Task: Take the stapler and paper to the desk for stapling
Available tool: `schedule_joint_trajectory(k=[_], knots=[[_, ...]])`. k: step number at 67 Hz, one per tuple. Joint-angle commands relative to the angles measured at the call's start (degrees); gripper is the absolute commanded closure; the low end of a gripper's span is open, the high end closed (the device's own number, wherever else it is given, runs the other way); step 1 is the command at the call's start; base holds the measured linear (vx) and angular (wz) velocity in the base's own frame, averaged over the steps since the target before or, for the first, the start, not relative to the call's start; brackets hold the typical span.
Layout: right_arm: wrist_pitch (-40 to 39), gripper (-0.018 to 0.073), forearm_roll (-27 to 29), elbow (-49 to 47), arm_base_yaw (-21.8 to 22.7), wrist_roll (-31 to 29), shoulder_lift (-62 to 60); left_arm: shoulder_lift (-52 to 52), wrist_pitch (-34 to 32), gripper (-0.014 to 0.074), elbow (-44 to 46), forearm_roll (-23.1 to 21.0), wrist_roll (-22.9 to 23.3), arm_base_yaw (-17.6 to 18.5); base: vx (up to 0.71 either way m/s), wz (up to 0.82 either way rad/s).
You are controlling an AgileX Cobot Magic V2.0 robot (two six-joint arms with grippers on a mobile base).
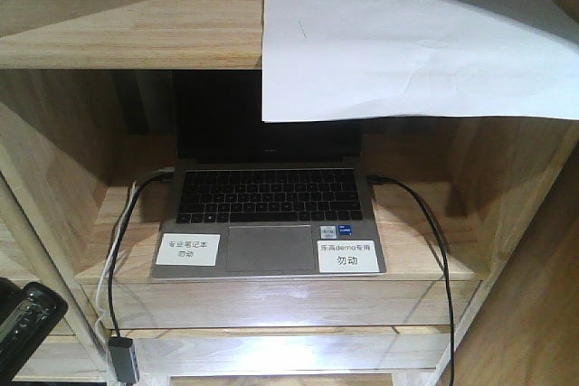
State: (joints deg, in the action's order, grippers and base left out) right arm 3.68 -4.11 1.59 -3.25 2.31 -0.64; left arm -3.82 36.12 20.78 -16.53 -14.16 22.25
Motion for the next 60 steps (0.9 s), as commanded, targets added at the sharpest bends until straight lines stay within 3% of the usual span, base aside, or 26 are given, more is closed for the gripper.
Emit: schedule_joint_trajectory(k=[1,43,49,60], knots=[[-4.3,0.0568,-0.1,0.2,0.3,-0.6,-0.8,-0.8,-7.0,0.0603,1.7,-1.3,0.1,0.2,0.0,0.0],[-2.4,0.0568,-0.3,0.2,0.3,0.5,-0.8,-0.8,-7.0,0.0603,1.7,-1.3,0.1,0.2,0.0,0.0],[-4.8,0.0568,-0.1,0.2,0.3,11.6,-0.8,-0.8,-7.0,0.0603,1.7,-1.3,0.1,0.2,0.0,0.0],[-10.9,0.0568,-2.1,0.2,0.3,45.3,-0.8,-0.8,-7.0,0.0603,1.7,-1.3,0.1,0.2,0.0,0.0]])
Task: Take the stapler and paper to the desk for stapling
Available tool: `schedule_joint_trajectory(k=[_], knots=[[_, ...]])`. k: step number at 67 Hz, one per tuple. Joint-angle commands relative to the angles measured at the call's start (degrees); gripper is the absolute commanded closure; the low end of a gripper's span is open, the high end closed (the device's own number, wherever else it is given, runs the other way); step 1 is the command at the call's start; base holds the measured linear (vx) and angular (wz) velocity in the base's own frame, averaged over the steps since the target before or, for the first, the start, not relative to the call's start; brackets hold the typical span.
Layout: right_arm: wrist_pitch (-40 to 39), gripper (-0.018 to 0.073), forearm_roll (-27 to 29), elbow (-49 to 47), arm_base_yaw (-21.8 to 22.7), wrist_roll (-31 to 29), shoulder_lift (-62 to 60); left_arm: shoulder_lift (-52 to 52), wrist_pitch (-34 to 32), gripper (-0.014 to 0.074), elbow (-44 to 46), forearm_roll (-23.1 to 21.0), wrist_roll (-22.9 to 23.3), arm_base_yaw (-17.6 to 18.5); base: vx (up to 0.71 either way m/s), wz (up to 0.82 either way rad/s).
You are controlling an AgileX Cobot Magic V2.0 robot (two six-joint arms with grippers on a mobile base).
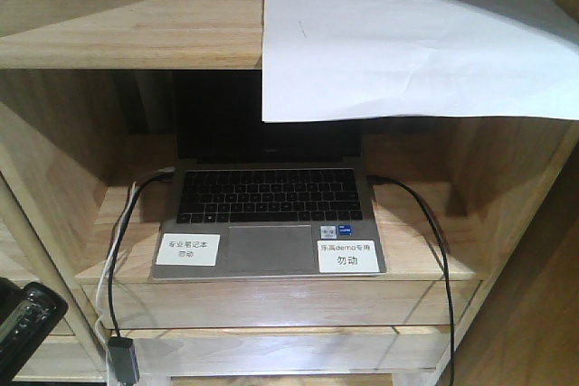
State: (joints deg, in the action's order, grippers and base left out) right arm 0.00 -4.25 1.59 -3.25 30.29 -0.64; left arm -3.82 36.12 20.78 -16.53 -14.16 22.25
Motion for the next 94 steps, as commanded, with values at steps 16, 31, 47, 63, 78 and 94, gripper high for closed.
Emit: schedule_joint_trajectory(k=[16,31,47,63,78,94], knots=[[-4.3,0.0567,-12.1,0.2,0.3,46.4,-0.8,-0.8,-7.0,0.0603,1.7,-1.3,0.1,0.2,0.0,0.0],[-8.6,0.052,-8.8,0.2,0.3,45.8,1.3,-0.8,-7.0,0.0603,1.7,-1.3,0.1,0.2,0.0,0.0],[-29.9,0.0279,-12.3,0.0,-3.4,45.8,17.1,-0.8,-7.0,0.0603,1.7,-1.3,0.1,0.2,0.0,0.0],[-57.3,0.0057,-12.5,-1.8,-3.6,45.8,39.2,-0.8,-7.0,0.0603,1.7,-1.3,0.1,0.2,0.0,0.0],[-71.0,0.0033,-15.6,-8.7,-3.7,46.5,57.0,-0.8,-7.0,0.0603,1.7,-1.3,0.1,0.2,0.0,0.0],[-74.2,0.0033,-20.7,-18.0,-3.7,48.5,65.6,-0.8,-7.0,0.0603,1.7,-1.3,0.1,0.2,0.0,0.0]])
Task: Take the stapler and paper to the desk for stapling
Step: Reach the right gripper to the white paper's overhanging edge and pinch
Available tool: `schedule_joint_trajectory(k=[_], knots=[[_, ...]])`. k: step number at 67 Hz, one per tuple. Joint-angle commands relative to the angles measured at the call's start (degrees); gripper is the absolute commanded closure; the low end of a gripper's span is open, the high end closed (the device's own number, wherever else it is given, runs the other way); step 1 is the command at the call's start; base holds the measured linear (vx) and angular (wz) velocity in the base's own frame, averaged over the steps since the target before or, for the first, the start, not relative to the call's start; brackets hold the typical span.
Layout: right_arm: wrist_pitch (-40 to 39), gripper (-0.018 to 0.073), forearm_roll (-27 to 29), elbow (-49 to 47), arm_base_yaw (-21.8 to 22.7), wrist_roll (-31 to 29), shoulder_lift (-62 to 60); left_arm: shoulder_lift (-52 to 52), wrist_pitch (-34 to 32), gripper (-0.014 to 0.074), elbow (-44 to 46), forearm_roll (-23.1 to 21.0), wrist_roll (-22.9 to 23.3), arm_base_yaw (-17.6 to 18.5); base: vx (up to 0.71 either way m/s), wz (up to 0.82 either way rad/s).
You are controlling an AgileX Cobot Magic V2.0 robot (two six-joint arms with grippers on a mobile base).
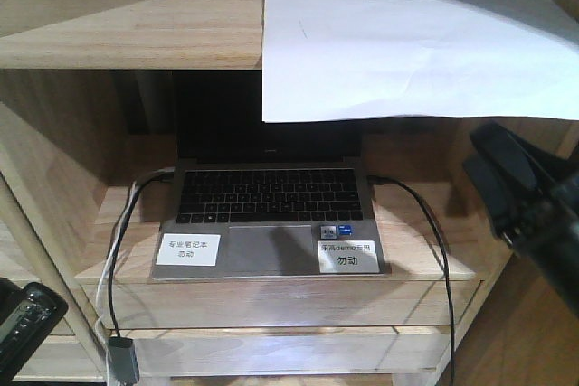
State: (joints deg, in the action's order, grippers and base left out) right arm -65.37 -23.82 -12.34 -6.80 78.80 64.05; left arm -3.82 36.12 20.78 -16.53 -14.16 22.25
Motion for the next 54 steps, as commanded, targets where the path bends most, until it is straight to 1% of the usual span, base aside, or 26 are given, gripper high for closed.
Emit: schedule_joint_trajectory(k=[1,6,21,32,39,44,50,54], knots=[[-8.8,0.0033,-1.3,-4.5,-0.1,0.0,1.0,-0.8,-7.0,0.0603,1.7,-1.3,0.1,0.2,0.0,0.0],[-8.7,0.0033,-1.9,-6.5,-0.1,0.0,1.4,-0.8,-7.0,0.0603,1.7,-1.3,0.1,0.2,0.0,0.0],[-7.2,0.0033,-0.8,-10.7,-0.1,-0.1,3.4,-0.8,-7.0,0.0603,1.7,-1.3,0.1,0.2,0.0,0.0],[-8.0,0.0034,-1.3,-14.0,-0.1,1.9,7.9,-0.8,-7.0,0.0603,1.7,-1.3,0.1,0.2,0.0,0.0],[-8.4,0.006,-1.1,-15.8,-0.1,2.4,10.0,-0.8,-7.0,0.0603,1.7,-1.3,0.1,0.2,0.0,0.0],[-8.9,0.0114,-0.6,-16.7,-0.1,2.5,11.0,-0.8,-7.0,0.0603,1.7,-1.3,0.1,0.2,0.0,0.0],[-9.8,0.0262,-0.2,-16.7,-0.1,2.7,11.4,-0.8,-7.0,0.0603,1.7,-1.3,0.1,0.2,0.0,0.0],[-10.7,0.04,-0.3,-16.7,-0.1,2.8,11.4,-0.8,-7.0,0.0603,1.7,-1.3,0.1,0.2,0.0,0.0]])
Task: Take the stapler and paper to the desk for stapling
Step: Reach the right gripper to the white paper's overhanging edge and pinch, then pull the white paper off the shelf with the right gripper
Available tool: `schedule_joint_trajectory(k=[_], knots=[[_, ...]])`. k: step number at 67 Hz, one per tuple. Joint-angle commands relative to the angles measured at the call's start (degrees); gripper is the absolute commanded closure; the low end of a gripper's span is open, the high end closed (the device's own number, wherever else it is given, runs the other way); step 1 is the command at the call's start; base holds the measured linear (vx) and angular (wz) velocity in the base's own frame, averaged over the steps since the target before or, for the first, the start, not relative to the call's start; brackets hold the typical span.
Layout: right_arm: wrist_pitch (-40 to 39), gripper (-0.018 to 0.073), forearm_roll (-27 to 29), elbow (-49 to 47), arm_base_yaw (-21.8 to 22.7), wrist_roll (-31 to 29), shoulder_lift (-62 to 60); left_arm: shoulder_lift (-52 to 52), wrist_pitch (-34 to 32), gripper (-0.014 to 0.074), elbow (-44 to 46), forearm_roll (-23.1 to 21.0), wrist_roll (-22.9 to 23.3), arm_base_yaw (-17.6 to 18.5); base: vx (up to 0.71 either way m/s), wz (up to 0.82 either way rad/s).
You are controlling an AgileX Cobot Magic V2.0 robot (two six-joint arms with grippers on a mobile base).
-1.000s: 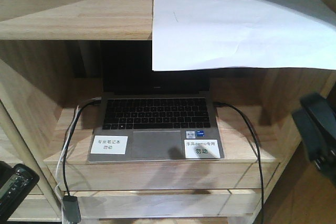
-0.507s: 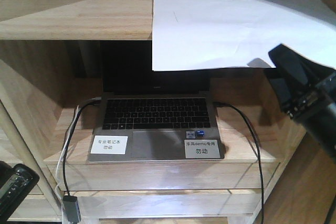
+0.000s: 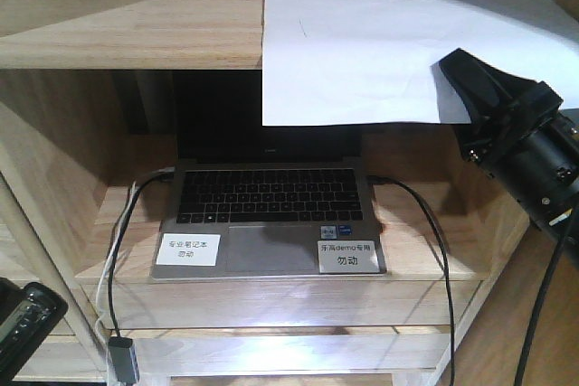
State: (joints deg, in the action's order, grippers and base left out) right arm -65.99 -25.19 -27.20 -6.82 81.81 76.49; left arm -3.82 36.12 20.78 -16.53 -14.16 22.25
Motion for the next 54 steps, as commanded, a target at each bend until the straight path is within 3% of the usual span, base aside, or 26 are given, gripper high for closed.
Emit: schedule_joint_trajectory(k=[1,6,22,41,54], knots=[[-10.3,0.0433,0.9,-1.8,-0.1,-0.1,-1.1,-0.8,-7.0,0.0603,1.7,-1.3,0.1,0.2,0.0,0.0],[-11.1,0.0576,-0.4,-1.8,-0.1,0.8,-1.2,-0.8,-7.0,0.0603,1.7,-1.3,0.1,0.2,0.0,0.0],[-11.0,0.057,-6.5,-1.2,-0.1,0.9,-5.2,-0.8,-6.9,0.0603,1.7,-1.3,0.1,0.2,0.0,0.0],[-9.8,0.0568,-0.1,10.9,-0.1,-2.8,-17.9,-0.8,-6.9,0.0603,1.7,-1.3,0.1,0.2,0.0,0.0],[-6.6,0.0568,0.1,20.6,-0.1,-2.9,-27.8,-0.8,-6.9,0.0603,1.7,-1.3,0.1,0.2,0.0,0.0]])
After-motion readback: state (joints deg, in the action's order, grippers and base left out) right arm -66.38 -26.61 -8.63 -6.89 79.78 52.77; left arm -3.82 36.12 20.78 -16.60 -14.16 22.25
